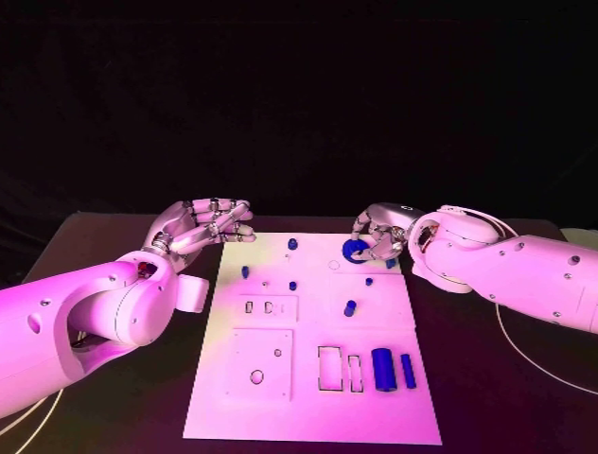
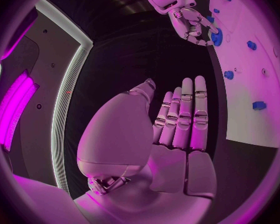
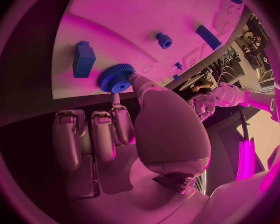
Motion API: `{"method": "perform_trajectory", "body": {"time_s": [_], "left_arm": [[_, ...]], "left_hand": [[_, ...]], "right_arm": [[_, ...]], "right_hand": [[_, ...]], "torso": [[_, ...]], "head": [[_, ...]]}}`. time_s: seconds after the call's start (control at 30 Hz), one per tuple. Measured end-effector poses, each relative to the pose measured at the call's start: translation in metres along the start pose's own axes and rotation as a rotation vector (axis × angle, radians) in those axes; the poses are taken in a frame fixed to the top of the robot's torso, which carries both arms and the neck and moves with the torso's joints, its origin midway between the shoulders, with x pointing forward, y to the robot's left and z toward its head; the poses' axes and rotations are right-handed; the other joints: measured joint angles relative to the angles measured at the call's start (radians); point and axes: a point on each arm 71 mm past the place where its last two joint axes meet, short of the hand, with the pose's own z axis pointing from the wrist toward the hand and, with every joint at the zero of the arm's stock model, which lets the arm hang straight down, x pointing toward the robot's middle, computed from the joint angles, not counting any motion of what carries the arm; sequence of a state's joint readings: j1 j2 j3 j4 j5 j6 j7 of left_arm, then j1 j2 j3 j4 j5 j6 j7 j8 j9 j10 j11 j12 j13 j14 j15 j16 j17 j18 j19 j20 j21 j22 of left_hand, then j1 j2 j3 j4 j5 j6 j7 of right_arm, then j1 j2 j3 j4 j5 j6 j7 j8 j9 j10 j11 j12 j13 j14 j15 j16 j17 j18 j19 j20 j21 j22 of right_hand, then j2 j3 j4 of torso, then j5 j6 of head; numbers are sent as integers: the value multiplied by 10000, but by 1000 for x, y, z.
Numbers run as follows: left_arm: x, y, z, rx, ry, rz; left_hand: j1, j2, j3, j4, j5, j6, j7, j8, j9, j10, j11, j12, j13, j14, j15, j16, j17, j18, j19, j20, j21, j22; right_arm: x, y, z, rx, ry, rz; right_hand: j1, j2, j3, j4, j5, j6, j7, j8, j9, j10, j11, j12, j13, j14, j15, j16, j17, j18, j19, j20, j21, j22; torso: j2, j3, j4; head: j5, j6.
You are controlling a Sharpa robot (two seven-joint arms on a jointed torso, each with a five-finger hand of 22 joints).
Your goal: Assemble the parts on the task board
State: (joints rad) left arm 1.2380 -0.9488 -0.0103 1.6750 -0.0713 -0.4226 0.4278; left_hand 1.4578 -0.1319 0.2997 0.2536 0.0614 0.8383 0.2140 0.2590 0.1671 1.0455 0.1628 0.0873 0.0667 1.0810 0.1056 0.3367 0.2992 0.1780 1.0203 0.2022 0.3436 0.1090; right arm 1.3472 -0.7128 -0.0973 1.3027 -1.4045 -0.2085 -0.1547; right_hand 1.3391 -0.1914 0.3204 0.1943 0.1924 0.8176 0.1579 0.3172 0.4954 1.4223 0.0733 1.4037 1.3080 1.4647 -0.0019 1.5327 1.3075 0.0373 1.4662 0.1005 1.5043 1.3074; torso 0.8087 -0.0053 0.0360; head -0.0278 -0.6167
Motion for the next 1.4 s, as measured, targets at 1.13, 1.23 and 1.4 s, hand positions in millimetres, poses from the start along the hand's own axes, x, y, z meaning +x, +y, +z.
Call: {"method": "perform_trajectory", "body": {"time_s": [1.13, 1.23, 1.4], "left_arm": [[-3, 1, 0, -63, -60, 29], [-3, 1, 0, -67, -62, 30], [-3, 1, 0, -72, -63, 31]], "left_hand": [[0, 0, 0, 0, 0, -59, -16, -51, -12, -37, 37, -118, 0, 0, 0, 0, 52, 0, 0, 0, 0, -23], [0, 0, 0, 0, 0, -59, -17, -50, -11, -37, 37, -118, 0, 0, 0, 0, 52, 0, 0, 0, 0, -23], [0, 0, 0, 1, 0, -59, -17, -50, -11, -37, 37, -118, 0, 0, 0, 0, 52, 0, 0, 0, 0, -22]], "right_arm": [[0, -4, -6, -137, -65, -448], [0, -4, -6, -139, -63, -447], [1, -4, -6, -144, -50, -440]], "right_hand": [[-109, -288, -101, 155, 12, -425, 136, -62, -48, -237, 162, -184, -4, 0, 71, -1, -3, 2, -2, 144, 40, 5], [-109, -288, -131, 184, 89, -425, 136, -62, -33, -236, 162, -184, -4, 0, 71, -1, 3, 3, -1, 144, 40, 4], [-107, -285, -122, 193, 189, -413, 124, 64, 28, -236, 162, -179, -4, 0, 71, 38, 6, 3, -1, 144, 40, 4]], "torso": [[7, 8, 7], [7, 7, 7], [6, 7, 7]], "head": [[-28, -3], [-28, -2], [-22, -13]]}}
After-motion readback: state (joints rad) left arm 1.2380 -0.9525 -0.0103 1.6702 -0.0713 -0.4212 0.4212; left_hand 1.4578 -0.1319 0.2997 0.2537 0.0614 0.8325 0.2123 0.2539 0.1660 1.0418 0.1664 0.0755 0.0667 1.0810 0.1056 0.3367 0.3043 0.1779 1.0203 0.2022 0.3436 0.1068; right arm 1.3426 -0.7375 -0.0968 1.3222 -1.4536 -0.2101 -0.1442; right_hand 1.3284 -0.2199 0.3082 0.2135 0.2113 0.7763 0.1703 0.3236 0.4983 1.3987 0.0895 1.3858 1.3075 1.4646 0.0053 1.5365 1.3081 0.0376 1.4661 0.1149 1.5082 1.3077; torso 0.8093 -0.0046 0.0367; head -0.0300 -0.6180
